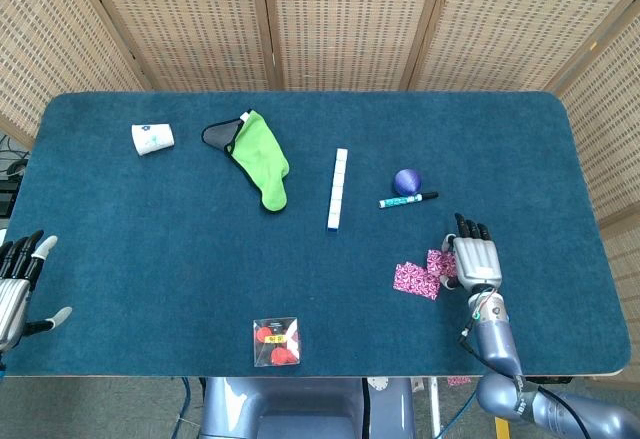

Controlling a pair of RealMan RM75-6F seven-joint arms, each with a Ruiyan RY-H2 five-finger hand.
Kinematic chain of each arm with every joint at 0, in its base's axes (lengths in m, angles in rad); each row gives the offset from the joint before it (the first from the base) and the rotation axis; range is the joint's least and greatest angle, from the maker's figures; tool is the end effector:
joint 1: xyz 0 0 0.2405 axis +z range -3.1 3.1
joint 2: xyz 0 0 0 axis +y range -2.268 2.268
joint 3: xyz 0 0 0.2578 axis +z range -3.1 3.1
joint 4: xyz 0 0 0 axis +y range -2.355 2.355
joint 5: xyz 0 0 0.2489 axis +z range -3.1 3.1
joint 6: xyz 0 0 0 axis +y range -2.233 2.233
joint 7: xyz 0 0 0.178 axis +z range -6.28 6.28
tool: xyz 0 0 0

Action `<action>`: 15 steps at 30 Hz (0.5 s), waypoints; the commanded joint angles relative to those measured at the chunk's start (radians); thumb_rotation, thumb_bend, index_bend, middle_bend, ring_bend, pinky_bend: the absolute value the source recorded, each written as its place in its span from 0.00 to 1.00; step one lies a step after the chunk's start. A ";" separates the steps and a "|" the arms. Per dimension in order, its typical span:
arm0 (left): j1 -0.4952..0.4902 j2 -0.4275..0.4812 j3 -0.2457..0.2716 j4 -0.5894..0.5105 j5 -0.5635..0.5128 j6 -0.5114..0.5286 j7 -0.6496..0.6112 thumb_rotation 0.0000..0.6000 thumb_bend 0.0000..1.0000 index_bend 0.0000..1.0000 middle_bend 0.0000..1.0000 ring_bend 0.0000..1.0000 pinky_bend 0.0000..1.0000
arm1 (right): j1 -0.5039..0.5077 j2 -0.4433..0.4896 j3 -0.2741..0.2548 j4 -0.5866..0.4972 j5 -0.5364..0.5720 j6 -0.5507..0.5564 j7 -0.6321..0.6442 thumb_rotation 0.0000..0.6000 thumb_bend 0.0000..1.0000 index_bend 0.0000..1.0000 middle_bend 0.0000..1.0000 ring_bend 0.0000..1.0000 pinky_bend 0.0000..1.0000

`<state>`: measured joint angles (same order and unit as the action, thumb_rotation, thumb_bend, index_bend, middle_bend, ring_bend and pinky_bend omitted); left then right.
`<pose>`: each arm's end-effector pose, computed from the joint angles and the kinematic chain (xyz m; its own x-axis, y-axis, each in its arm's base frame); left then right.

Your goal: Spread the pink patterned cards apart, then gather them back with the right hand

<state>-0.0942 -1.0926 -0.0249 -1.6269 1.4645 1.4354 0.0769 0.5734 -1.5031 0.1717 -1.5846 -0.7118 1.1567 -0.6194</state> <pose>-0.3370 0.2148 0.1218 0.4718 0.0732 0.8786 0.8805 0.0132 -0.4739 -0.2460 -0.3492 -0.0326 0.4296 -0.3372 0.8377 -0.8717 0.0873 0.4821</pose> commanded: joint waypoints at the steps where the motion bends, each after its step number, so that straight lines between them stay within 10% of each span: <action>1: -0.001 0.002 0.001 0.001 0.002 -0.002 -0.004 1.00 0.00 0.00 0.00 0.00 0.00 | -0.008 -0.022 -0.006 -0.043 0.005 0.043 -0.028 1.00 0.26 0.45 0.01 0.00 0.06; 15: -0.003 0.007 0.003 0.002 0.004 -0.008 -0.019 1.00 0.00 0.00 0.00 0.00 0.00 | 0.001 -0.166 -0.016 -0.013 0.026 0.132 -0.121 1.00 0.26 0.45 0.01 0.00 0.06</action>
<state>-0.0973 -1.0855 -0.0214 -1.6246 1.4686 1.4274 0.0581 0.5740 -1.6684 0.1543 -1.5989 -0.6858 1.2881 -0.7395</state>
